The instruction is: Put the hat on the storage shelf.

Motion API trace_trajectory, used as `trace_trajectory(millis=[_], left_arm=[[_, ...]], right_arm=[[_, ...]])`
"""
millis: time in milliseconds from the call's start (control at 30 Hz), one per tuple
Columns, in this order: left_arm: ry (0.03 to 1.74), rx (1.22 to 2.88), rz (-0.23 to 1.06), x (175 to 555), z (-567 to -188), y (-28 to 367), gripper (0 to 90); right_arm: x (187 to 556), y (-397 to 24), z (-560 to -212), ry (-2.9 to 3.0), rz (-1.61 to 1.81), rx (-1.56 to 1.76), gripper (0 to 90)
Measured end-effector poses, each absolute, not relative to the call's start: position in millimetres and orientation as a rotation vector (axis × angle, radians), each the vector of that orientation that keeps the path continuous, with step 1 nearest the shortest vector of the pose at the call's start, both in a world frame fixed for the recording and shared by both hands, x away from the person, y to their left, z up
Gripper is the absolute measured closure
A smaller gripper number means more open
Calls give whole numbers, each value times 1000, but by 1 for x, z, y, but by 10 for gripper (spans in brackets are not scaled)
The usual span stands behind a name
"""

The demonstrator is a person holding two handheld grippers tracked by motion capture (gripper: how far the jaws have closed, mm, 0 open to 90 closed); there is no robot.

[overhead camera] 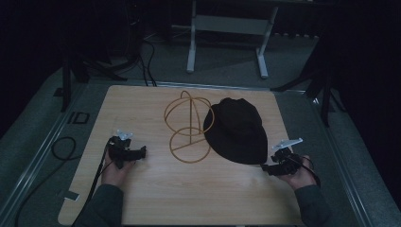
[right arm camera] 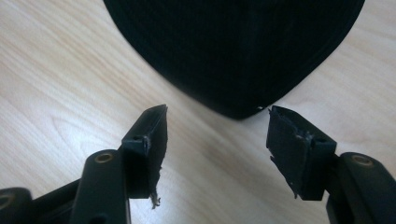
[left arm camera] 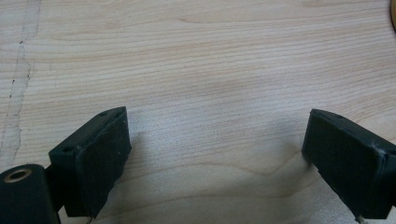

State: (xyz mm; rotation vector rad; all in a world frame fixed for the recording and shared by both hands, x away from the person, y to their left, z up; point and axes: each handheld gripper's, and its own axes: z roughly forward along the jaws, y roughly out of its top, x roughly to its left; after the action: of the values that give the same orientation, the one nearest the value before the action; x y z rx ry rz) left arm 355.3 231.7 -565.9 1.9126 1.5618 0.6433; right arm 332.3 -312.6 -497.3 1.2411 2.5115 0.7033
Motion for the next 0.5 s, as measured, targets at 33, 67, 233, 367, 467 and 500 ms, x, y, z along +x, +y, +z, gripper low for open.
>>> trace_trajectory(millis=[33, 67, 233, 367, 467, 500], left_arm=[[1562, 1912, 643, 355, -566, 232, 81], [1561, 1913, 643, 355, -566, 232, 81], [1561, 1911, 644, 355, -566, 232, 81], [1561, 1912, 644, 355, -566, 232, 81], [1561, 1912, 644, 355, -566, 232, 81], [1561, 1912, 644, 355, -566, 232, 81]], right_arm=[[335, -312, -495, 2516, 697, 1241, 370], [339, -310, -493, 2524, 695, 1245, 361], [351, -307, -485, 2557, 665, 1252, 335], [360, -305, -480, 2569, 646, 1246, 328], [365, -302, -476, 2582, 627, 1240, 323], [367, -301, -475, 2588, 622, 1238, 321]])
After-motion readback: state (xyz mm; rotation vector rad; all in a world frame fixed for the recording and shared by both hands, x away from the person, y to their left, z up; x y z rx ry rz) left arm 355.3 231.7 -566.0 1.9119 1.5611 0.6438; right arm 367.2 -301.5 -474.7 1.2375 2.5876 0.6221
